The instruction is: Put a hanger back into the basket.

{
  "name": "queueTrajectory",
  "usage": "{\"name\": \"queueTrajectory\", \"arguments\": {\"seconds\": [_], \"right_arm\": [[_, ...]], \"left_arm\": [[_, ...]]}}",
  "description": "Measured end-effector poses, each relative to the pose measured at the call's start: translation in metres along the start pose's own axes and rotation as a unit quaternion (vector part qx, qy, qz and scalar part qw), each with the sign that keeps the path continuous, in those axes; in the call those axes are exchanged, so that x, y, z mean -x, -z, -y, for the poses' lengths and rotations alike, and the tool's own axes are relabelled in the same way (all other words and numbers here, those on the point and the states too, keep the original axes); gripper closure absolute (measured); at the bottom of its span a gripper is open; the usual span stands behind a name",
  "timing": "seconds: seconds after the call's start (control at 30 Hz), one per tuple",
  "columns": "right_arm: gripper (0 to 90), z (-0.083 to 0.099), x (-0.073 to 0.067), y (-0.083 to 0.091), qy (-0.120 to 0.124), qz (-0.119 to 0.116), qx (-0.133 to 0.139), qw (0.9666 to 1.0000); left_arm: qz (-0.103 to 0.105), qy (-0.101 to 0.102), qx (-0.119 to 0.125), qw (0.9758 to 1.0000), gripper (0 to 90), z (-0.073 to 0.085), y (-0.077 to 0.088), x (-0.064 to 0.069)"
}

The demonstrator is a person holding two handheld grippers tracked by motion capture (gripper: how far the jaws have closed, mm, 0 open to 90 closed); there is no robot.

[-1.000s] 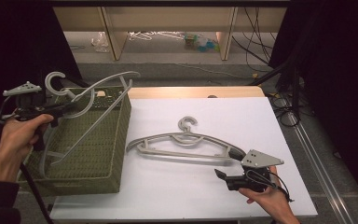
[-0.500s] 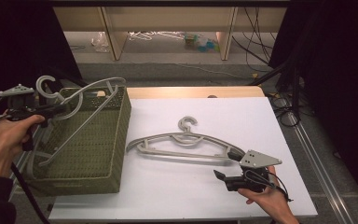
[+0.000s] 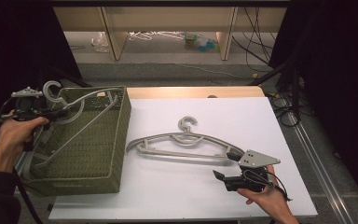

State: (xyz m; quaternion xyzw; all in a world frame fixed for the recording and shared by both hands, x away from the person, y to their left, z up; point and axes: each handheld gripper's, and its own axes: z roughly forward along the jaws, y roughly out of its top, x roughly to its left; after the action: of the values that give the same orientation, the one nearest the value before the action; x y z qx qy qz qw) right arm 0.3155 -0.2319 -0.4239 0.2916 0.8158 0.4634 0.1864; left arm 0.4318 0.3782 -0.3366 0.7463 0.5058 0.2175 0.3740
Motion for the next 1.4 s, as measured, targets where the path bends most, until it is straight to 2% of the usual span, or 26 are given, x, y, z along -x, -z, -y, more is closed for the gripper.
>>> {"name": "queueTrajectory", "arguments": {"seconds": [0.07, 0.1, 0.13, 0.23, 0.27, 0.3, 0.33, 0.47, 0.53, 0.7, 0.77, 0.83, 0.97, 1.03, 1.13, 1.17, 1.2, 1.27, 1.33, 1.37, 1.4], "right_arm": [[23.1, 0.0, 0.0, -0.001, 0.0, 0.001, 0.005, 1.0], [23.1, -0.001, 0.0, 0.0, 0.0, 0.0, 0.002, 1.0], [23.1, 0.0, 0.0, -0.001, -0.001, 0.0, 0.006, 1.0], [23.1, 0.001, 0.0, 0.0, -0.002, 0.0, -0.001, 1.0], [23.1, 0.0, 0.001, 0.0, -0.003, 0.0, -0.001, 1.0], [23.1, 0.0, 0.001, -0.001, -0.001, 0.001, 0.0, 1.0], [23.1, 0.0, 0.0, -0.001, -0.002, 0.0, 0.0, 1.0], [23.1, 0.0, 0.0, -0.002, -0.003, -0.002, -0.001, 1.0], [23.2, 0.001, 0.001, -0.003, -0.004, -0.001, -0.002, 1.0], [23.2, 0.0, 0.001, -0.002, -0.004, -0.004, -0.005, 1.0], [23.1, 0.0, 0.001, -0.002, -0.002, -0.003, -0.003, 1.0], [23.1, 0.001, 0.002, -0.002, -0.002, -0.002, -0.005, 1.0], [23.1, 0.001, 0.001, -0.002, -0.004, -0.003, -0.004, 1.0], [23.0, 0.001, 0.001, -0.002, -0.003, -0.002, -0.005, 1.0], [23.0, 0.001, 0.001, -0.003, -0.004, -0.004, -0.004, 1.0], [23.0, 0.001, 0.001, -0.003, -0.004, -0.004, -0.004, 1.0], [23.0, 0.001, 0.001, -0.003, -0.005, -0.005, -0.006, 1.0], [23.0, 0.001, 0.001, -0.003, -0.006, -0.004, -0.005, 1.0], [23.0, 0.001, 0.001, -0.004, -0.004, -0.004, -0.005, 1.0], [23.0, 0.001, 0.001, -0.003, -0.005, -0.006, -0.008, 0.9999], [23.0, 0.001, 0.001, -0.003, -0.005, -0.006, -0.008, 0.9999]], "left_arm": [[-0.008, -0.005, -0.007, 0.9999, 79.0, 0.001, -0.004, 0.0], [-0.014, -0.024, -0.024, 0.9993, 79.0, 0.001, -0.003, -0.003], [-0.015, -0.009, -0.011, 0.9998, 79.1, 0.004, -0.006, -0.003], [-0.016, -0.012, -0.014, 0.9997, 79.1, 0.009, -0.007, -0.011], [-0.016, 0.001, -0.007, 0.9998, 79.1, 0.011, -0.009, -0.011], [-0.016, -0.004, -0.018, 0.9997, 79.2, 0.013, -0.01, -0.013], [-0.017, 0.003, -0.017, 0.9997, 79.3, 0.016, -0.013, -0.013], [-0.011, 0.009, -0.023, 0.9996, 79.5, 0.025, -0.017, -0.015], [-0.016, 0.003, -0.03, 0.9994, 79.4, 0.027, -0.017, -0.016], [-0.011, 0.009, -0.027, 0.9995, 79.2, 0.03, -0.019, -0.017], [-0.01, 0.001, -0.035, 0.9993, 79.2, 0.031, -0.023, -0.015], [-0.007, -0.022, -0.056, 0.9982, 79.1, 0.031, -0.026, -0.014], [-0.01, -0.026, -0.066, 0.9974, 79.0, 0.033, -0.033, -0.011], [-0.018, -0.011, -0.073, 0.9971, 78.8, 0.038, -0.041, -0.012], [-0.034, 0.001, -0.084, 0.9959, 78.8, 0.048, -0.049, -0.014], [-0.034, 0.001, -0.084, 0.9959, 78.5, 0.048, -0.049, -0.014], [-0.041, 0.019, -0.086, 0.9953, 78.2, 0.055, -0.051, -0.017], [-0.046, 0.022, -0.083, 0.9952, 76.8, 0.057, -0.049, -0.019], [-0.064, 0.023, -0.08, 0.9945, 68.2, 0.056, -0.044, -0.019], [-0.064, 0.023, -0.08, 0.9945, 63.9, 0.056, -0.044, -0.019], [-0.076, 0.027, -0.062, 0.9948, 60.1, 0.053, -0.036, -0.017]]}}
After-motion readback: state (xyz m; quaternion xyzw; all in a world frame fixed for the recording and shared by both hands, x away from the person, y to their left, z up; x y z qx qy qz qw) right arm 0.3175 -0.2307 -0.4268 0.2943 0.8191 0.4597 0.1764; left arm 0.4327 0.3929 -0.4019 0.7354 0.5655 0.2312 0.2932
